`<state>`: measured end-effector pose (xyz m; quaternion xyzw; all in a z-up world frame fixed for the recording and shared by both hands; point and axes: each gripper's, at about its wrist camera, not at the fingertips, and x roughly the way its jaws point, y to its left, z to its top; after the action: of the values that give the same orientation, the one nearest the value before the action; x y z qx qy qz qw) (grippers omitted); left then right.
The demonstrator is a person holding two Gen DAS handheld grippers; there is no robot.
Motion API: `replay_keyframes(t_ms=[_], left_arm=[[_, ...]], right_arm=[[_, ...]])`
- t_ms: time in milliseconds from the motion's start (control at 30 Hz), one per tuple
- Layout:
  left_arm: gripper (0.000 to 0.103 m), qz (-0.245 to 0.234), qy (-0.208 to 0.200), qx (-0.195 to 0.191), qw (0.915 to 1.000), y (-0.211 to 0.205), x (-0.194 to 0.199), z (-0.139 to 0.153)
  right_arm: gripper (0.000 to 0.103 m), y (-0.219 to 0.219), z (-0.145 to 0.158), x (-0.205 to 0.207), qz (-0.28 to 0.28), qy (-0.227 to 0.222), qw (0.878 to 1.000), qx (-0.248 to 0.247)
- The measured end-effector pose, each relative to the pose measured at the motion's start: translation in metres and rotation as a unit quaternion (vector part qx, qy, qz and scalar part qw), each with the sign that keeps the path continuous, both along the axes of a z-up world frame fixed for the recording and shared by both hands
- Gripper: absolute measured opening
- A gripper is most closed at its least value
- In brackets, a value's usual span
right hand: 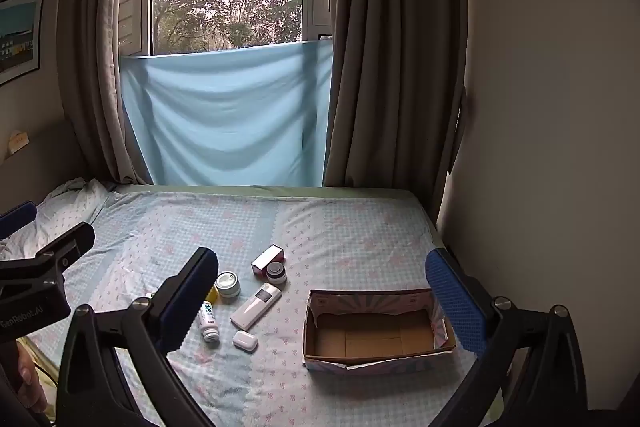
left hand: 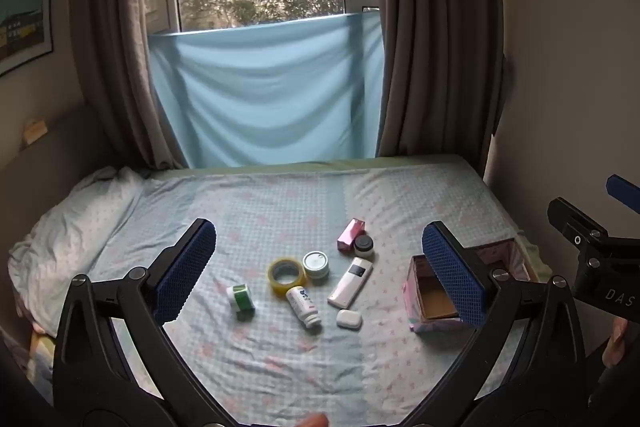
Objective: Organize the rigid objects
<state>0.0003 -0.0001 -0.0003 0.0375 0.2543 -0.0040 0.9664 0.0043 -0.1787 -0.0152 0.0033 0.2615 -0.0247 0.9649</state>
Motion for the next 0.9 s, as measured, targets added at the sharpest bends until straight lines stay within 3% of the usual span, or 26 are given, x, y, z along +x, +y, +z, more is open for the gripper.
replay_keyframes(t_ms=[900], left_arm=[[0.102, -0.004, -0.027, -0.013, 0.9995, -0.007, -0.010, 0.007]], right_arm=[[0.103, -0.026, 0.001, -0.001, -0.015, -0.026, 1.000, -0.007]])
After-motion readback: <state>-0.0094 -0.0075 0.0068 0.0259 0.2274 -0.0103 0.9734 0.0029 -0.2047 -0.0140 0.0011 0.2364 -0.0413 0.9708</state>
